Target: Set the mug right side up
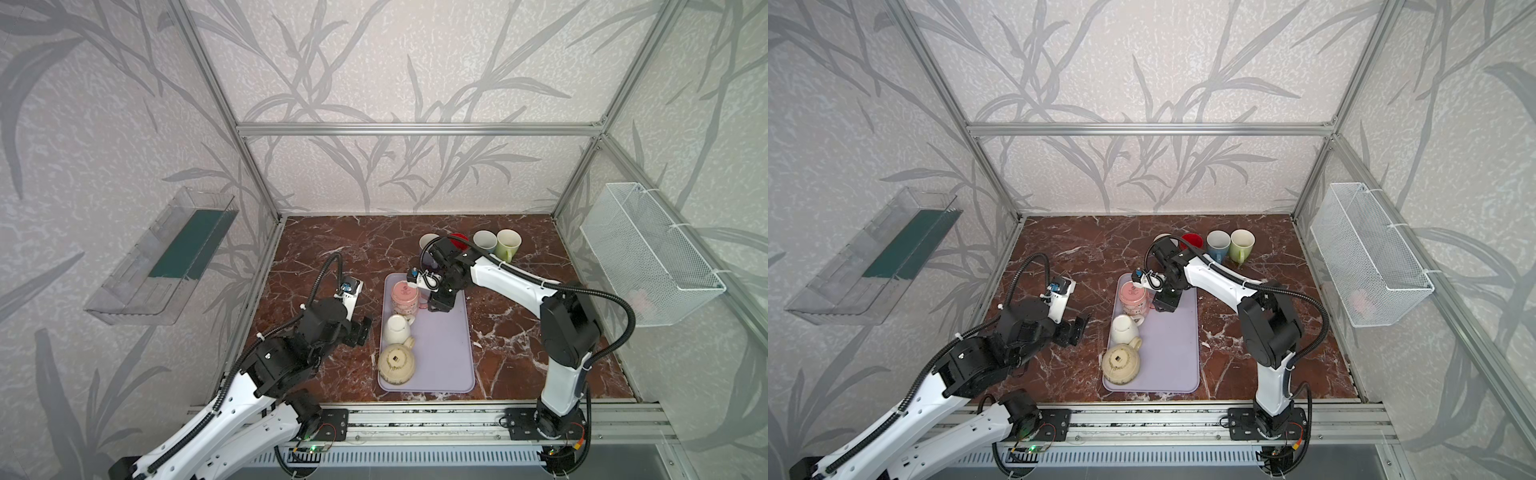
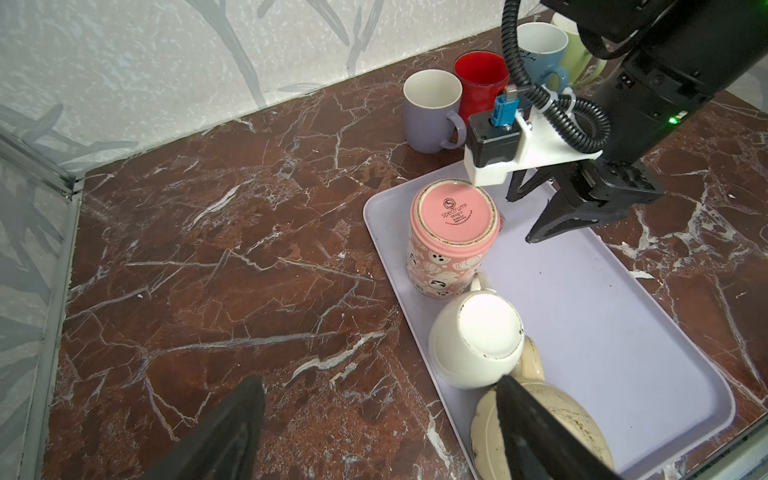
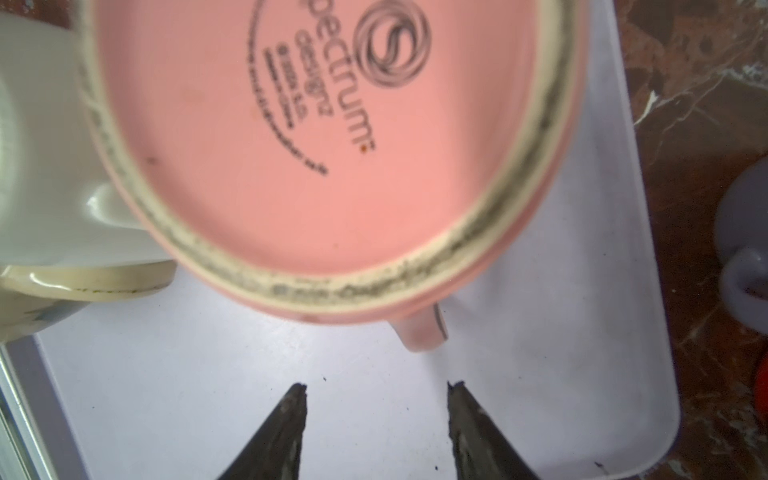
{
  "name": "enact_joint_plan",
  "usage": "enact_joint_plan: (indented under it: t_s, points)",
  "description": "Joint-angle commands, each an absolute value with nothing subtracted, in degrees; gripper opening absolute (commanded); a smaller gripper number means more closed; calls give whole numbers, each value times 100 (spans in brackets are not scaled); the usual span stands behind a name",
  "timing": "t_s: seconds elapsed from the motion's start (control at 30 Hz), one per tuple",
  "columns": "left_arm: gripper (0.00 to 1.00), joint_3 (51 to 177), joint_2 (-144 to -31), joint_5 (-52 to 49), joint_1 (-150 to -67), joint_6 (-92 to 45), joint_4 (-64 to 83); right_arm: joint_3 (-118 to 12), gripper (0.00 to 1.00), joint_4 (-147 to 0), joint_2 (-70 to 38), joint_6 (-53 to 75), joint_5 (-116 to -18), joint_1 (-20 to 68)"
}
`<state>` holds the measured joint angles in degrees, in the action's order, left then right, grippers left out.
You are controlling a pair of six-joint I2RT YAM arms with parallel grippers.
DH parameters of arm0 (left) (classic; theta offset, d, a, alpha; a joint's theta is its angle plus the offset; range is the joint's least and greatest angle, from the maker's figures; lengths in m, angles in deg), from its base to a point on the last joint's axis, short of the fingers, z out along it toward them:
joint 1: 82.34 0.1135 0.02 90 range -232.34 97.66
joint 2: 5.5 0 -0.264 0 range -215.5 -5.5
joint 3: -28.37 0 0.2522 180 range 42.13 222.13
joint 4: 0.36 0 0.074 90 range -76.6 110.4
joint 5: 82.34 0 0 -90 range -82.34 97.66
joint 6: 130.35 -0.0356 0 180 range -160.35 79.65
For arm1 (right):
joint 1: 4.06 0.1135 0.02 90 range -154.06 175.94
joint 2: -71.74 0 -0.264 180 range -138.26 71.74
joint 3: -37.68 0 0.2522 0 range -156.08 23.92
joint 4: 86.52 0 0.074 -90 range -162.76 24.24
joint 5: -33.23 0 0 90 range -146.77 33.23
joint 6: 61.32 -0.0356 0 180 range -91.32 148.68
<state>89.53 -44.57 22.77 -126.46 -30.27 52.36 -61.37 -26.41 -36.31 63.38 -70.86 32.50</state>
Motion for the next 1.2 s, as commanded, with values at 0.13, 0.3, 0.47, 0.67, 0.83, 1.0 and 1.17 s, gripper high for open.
enact_joint_plan:
  t_s: [0.13,0.3,0.47,0.67,0.83,1.0,1.17]
  points:
    - [85,8881,-4363,2513,-12672,-3015,5185,-6719,52,-2070,-4126,6758,-6928,3474]
    - [85,8872,-4308,2564,-12673,-3031,5198,-7003,50,-2001,-4354,6884,-6782,3549]
    - [85,8851,-4320,2620,-12673,-3033,5201,-7110,47,-2053,-4460,6937,-6770,3654]
    - [85,8854,-4464,2624,-12673,-3041,5207,-7062,41,-2243,-4473,6918,-6738,3742]
    - [85,8817,-4509,2647,-12675,-3053,5185,-6907,35,-2463,-4403,6875,-6776,3839]
    - [85,8828,-4585,2643,-12674,-3055,5180,-6819,32,-2610,-4412,6878,-6753,3883]
    - [85,8813,-4628,2639,-12675,-3064,5170,-6827,27,-2625,-4445,6858,-6768,3918]
